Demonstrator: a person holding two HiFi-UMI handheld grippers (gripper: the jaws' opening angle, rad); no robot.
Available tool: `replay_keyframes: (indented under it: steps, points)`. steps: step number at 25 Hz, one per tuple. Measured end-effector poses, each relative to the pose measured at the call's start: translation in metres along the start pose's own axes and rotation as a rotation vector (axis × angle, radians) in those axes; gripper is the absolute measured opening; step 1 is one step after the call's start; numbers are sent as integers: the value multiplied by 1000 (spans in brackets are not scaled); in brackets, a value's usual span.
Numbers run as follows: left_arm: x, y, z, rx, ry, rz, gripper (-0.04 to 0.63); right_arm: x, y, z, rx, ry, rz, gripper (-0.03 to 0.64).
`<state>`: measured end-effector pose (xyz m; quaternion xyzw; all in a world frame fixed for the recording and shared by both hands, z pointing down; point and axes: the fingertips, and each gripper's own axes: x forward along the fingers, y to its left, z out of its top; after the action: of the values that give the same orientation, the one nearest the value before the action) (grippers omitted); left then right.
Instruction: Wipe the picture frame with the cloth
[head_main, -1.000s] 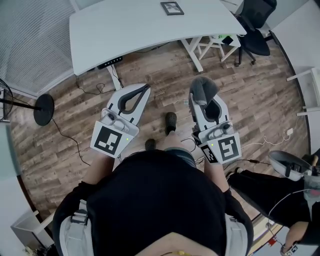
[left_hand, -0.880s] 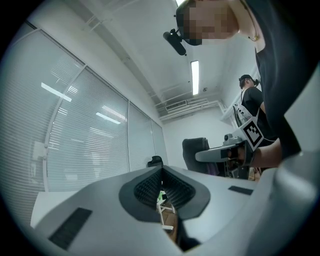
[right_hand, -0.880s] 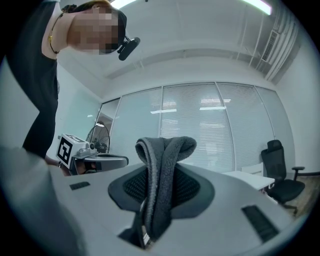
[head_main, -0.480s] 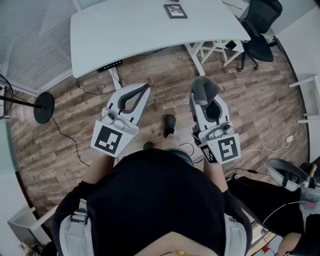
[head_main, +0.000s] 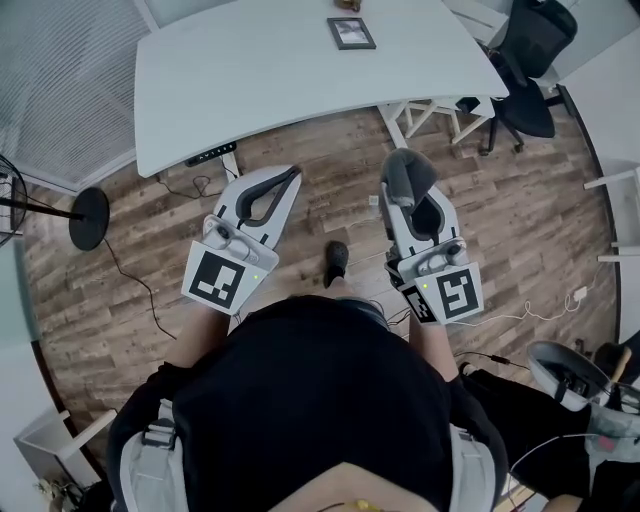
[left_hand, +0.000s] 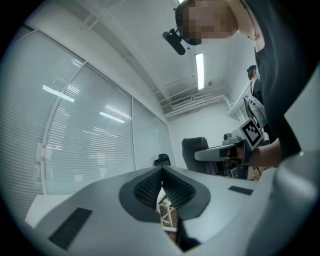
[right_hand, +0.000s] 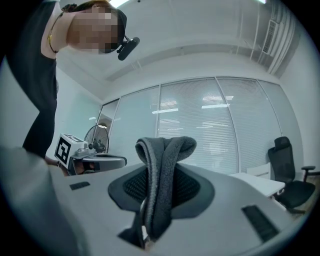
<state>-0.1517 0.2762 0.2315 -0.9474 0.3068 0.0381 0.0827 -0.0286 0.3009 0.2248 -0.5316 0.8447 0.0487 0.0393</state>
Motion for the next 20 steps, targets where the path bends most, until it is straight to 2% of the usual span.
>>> replay_keyframes:
  steps: [20]
  points:
    - [131, 46, -10, 18, -4, 76, 12, 73, -125, -2, -3, -7, 76, 108]
